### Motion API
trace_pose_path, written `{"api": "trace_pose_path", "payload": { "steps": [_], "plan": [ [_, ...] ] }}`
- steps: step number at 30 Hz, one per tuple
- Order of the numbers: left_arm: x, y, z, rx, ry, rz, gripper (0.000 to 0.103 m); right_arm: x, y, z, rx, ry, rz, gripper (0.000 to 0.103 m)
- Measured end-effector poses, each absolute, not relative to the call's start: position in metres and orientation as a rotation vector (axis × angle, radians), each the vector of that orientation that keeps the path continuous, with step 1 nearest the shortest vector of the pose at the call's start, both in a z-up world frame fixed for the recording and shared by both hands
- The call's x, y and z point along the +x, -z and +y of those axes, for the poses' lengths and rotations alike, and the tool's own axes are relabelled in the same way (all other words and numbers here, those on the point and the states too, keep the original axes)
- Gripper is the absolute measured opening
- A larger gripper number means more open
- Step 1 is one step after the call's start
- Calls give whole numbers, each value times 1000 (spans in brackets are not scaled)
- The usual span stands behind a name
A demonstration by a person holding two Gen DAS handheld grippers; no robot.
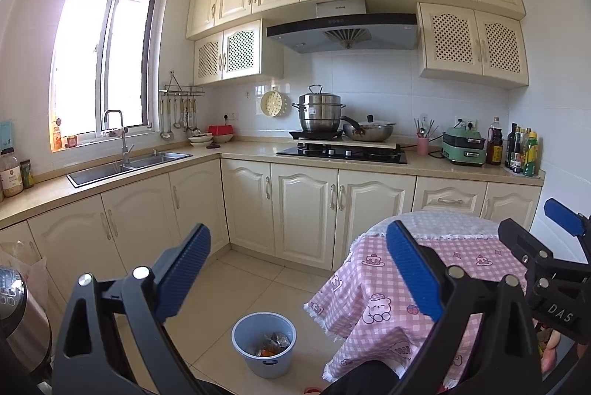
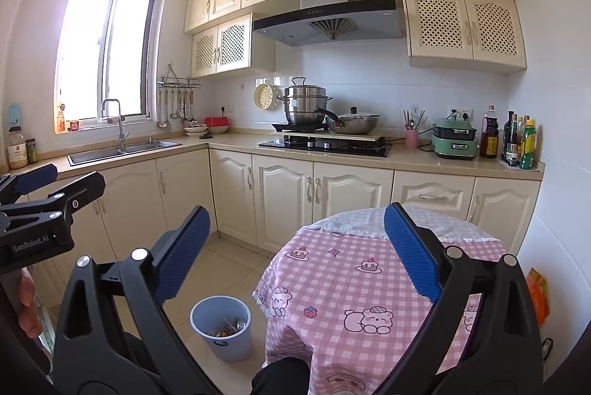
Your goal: Collect trash
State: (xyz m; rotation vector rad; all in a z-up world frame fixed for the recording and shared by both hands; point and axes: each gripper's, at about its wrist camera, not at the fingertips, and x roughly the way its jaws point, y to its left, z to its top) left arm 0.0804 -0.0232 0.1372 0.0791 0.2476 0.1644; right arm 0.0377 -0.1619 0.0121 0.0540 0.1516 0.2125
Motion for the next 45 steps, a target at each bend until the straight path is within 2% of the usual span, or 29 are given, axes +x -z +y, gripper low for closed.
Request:
{"api": "trace_pose_path", "payload": {
  "steps": [45],
  "plan": [
    [86,-129,-15,72,-160,269,94,44,-5,-159,66,-236,173,94]
  ]
}}
